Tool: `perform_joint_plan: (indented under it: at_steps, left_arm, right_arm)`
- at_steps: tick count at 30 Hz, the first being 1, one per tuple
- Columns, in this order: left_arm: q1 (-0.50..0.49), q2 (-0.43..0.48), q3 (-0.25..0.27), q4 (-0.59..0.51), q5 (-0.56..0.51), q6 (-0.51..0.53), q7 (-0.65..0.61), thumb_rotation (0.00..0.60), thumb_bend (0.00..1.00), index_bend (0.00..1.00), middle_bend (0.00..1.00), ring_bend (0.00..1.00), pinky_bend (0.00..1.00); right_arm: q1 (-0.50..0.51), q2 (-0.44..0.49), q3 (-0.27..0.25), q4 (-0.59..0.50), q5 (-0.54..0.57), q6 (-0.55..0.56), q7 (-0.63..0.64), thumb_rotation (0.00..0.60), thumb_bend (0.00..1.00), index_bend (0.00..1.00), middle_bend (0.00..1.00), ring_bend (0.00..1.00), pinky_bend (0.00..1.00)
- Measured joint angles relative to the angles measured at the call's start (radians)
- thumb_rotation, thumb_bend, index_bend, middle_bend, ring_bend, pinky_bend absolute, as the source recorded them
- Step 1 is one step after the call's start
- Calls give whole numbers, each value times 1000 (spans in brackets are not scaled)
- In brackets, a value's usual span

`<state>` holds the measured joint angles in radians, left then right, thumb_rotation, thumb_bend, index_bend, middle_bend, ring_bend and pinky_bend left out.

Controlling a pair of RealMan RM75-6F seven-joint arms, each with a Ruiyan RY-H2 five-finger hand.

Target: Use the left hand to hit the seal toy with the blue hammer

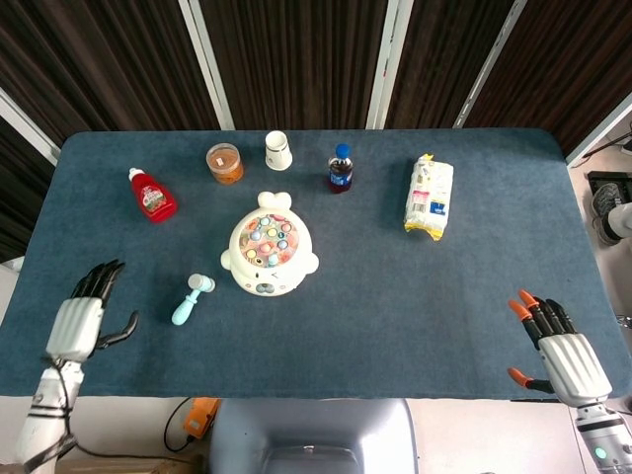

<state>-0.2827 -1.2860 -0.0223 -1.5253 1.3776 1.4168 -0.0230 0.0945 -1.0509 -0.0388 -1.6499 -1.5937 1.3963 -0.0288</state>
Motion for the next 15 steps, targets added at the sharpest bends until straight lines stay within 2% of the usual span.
perform_joint_plan:
  at_steps: [1, 4, 9, 11, 15]
  left_arm:
    - [33, 7, 20, 1, 19, 36, 0, 596, 398, 0, 0, 0, 64]
    - [114, 20, 68, 5, 67, 120, 26, 600, 398, 0, 0, 0, 46]
    - [147, 28, 103, 10, 181, 195, 117, 600, 399, 0, 0, 0, 28]
    - [149, 32, 108, 10, 201, 208, 140, 600, 401, 0, 0, 0, 25]
    - [149, 41, 107, 7, 188, 155, 136, 600, 392, 0, 0, 0, 25]
  right_arm:
    - [0, -2, 0, -1, 1, -1, -7, 600, 232, 0, 0, 0, 0]
    - [2, -12, 0, -7, 3, -8, -38, 600, 232, 0, 0, 0, 0]
    - [-1, -18, -3, -16, -7, -1, -50, 600, 232, 0, 0, 0, 0]
    - [-2, -16, -4, -15, -6, 1, -43, 600, 232, 0, 0, 0, 0]
    - [-5, -10, -6, -9, -9, 4, -30, 600, 232, 0, 0, 0, 0]
